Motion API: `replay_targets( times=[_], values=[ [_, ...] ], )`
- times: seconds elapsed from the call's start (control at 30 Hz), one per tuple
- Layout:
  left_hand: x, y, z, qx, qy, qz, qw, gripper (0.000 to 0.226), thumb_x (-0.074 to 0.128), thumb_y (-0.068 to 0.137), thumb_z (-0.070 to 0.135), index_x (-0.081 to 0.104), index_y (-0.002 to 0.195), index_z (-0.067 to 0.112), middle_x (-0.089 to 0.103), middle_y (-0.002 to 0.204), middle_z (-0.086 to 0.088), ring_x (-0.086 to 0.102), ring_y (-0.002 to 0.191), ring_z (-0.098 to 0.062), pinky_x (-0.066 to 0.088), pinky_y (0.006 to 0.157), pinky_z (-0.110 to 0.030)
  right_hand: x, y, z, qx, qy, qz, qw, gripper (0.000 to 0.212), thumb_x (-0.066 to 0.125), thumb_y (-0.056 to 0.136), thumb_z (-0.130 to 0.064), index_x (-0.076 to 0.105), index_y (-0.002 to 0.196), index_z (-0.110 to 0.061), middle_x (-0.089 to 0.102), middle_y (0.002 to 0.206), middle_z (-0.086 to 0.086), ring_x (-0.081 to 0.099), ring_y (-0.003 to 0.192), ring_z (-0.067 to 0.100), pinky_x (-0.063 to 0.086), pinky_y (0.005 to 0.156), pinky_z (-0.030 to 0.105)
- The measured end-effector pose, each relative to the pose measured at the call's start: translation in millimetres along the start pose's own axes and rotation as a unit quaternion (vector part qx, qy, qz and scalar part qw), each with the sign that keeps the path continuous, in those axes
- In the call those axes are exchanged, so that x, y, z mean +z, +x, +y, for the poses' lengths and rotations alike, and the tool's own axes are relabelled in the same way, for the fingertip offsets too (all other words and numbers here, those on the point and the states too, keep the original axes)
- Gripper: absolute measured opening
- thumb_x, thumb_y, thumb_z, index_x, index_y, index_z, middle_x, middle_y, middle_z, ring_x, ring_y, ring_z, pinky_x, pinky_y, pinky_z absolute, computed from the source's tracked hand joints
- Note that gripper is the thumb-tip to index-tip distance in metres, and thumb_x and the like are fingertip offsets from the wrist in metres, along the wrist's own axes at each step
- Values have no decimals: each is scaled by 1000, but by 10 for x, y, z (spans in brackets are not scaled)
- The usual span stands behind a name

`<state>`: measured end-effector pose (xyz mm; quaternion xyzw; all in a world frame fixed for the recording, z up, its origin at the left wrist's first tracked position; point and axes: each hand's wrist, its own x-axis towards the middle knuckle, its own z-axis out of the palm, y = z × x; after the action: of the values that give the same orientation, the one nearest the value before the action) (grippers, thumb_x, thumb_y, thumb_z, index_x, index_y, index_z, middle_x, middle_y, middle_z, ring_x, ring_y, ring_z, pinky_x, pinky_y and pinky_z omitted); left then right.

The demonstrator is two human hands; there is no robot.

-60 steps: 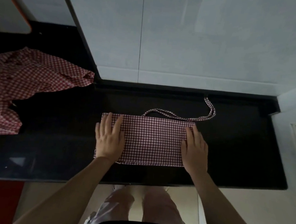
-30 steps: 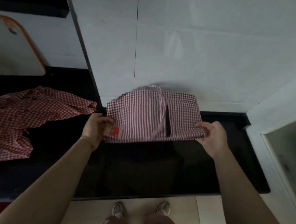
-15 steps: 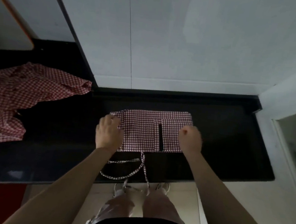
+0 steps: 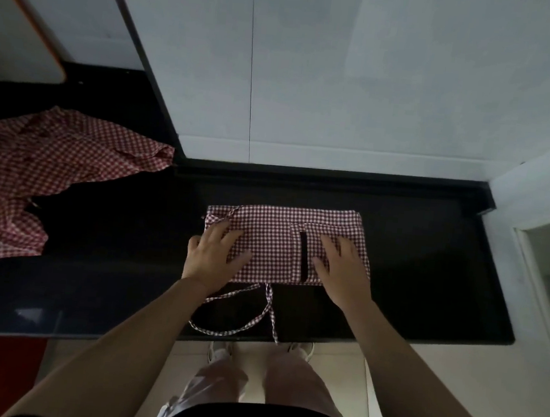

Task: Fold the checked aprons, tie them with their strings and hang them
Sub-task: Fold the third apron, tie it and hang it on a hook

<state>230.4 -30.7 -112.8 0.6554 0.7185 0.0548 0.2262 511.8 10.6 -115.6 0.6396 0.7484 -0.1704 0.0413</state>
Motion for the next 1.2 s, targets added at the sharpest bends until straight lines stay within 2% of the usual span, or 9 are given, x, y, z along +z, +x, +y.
replay_targets(
  times=[0.13,0.23,0.33,0.4,0.53,0.67,0.83,1.03,1.2],
  values=[
    [-189,98,77,-170,-183,172,953,44,56,88,14,49,132,14,48,131,-9,50,113,-25,44,93,-40,-89,74,-59,5,17,13,1000,51,48,98,-40,38,146,-24,39,143,7,36,135,26,39,109,41],
    [-344,240,25,-275,-337,111,894,44,54,91,14,47,135,18,57,123,-4,56,95,-17,47,77,-30,-105,91,-76,6,10,18,1000,49,50,97,-36,39,144,-25,39,141,7,39,132,26,42,106,40],
    [-395,307,-41,-226,-365,10,903,54,58,93,18,42,143,27,56,120,6,57,108,-19,49,95,-38,-128,120,-97,10,-1,17,1000,49,52,95,-32,39,142,-25,40,140,6,40,130,25,43,104,38],
    [-383,356,-95,-216,-351,12,911,40,59,94,20,54,133,24,59,116,6,59,109,-19,48,97,-37,-156,144,-114,9,-5,20,1000,48,54,94,-30,40,140,-26,42,138,6,42,128,25,46,101,38],
    [-425,470,-226,-237,-272,48,932,23,64,91,33,67,108,17,58,114,-3,60,93,-18,52,83,-34,-221,177,-116,8,-24,15,1000,49,55,95,-26,40,141,-25,43,139,5,44,126,22,47,94,34],
    [-499,515,-243,-248,-250,21,936,21,58,94,37,63,98,18,64,95,-2,55,75,-9,41,58,-24,-231,179,-112,7,-22,12,1000,49,57,93,-25,43,139,-24,44,138,5,46,125,21,50,93,34],
    [-469,423,-268,-185,-292,-32,938,23,66,89,23,65,111,17,62,107,1,58,84,-9,40,65,-17,-248,224,-357,44,-19,30,998,40,58,91,-26,48,129,-19,44,134,8,47,120,23,49,96,38],
    [-539,454,-352,-196,-311,34,929,13,71,87,27,65,83,17,64,87,1,59,81,-14,44,66,-23,-115,192,-748,-5,-4,33,999,53,56,94,-24,38,142,-14,41,142,8,42,129,21,44,103,35],
    [-540,477,-308,-246,-341,66,905,21,61,94,36,65,103,17,65,98,3,62,91,-15,48,72,-25,-156,205,-734,4,9,15,1000,56,56,94,-25,35,145,-15,38,145,7,40,131,22,45,103,35]
  ],
)
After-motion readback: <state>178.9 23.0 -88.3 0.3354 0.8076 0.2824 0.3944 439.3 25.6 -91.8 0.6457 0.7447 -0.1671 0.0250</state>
